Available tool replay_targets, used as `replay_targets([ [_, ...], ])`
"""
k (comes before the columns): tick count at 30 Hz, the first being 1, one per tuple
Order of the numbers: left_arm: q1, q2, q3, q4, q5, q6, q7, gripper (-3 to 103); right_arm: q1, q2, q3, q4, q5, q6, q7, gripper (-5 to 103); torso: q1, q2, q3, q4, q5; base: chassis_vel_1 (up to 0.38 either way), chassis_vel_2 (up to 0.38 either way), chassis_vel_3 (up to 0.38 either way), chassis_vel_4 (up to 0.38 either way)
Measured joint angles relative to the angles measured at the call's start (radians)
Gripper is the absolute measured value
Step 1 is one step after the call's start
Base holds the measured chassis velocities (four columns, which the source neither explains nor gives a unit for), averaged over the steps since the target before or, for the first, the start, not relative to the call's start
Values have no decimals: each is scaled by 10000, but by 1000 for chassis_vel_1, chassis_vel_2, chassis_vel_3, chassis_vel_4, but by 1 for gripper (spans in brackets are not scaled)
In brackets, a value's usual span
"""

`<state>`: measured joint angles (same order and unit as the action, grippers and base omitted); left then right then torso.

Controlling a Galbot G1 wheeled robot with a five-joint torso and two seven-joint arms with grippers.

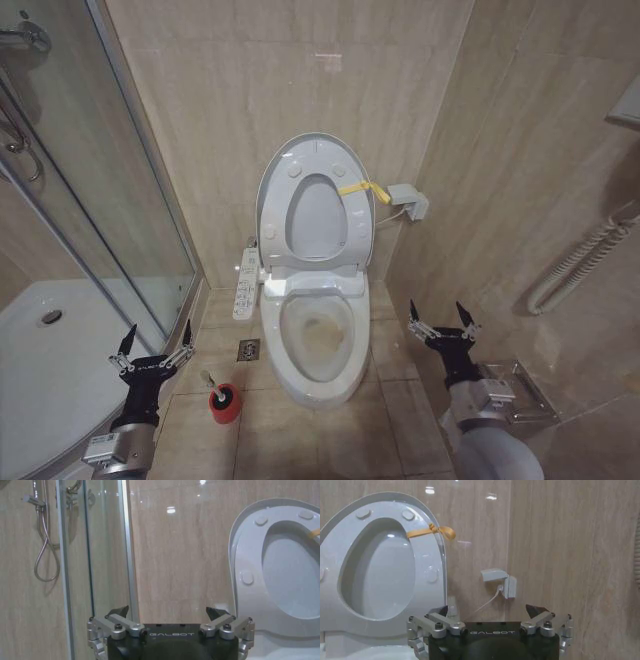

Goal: Open the toilet lid, clean the toilet bowl with a toilet brush, close the toilet lid, and flush.

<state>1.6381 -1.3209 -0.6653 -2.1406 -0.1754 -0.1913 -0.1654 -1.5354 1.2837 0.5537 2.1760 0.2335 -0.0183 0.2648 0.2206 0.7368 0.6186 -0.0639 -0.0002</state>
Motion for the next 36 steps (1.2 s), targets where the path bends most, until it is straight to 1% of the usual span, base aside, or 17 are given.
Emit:
replay_targets([
  [8,0,1,0,0,0,0,0,100,73,233,-69,-13,-66,9,-19,100,0,0,0,0,1,0,0,0,0],
  [24,0,0,0,1,0,0,0,100,175,369,-36,-33,-50,-5,-14,100,0,0,0,0,1,0,0,0,0],
  [36,0,0,0,0,0,0,0,100,232,813,134,69,-114,-106,153,100,1,0,1,0,1,0,0,0,0],
])
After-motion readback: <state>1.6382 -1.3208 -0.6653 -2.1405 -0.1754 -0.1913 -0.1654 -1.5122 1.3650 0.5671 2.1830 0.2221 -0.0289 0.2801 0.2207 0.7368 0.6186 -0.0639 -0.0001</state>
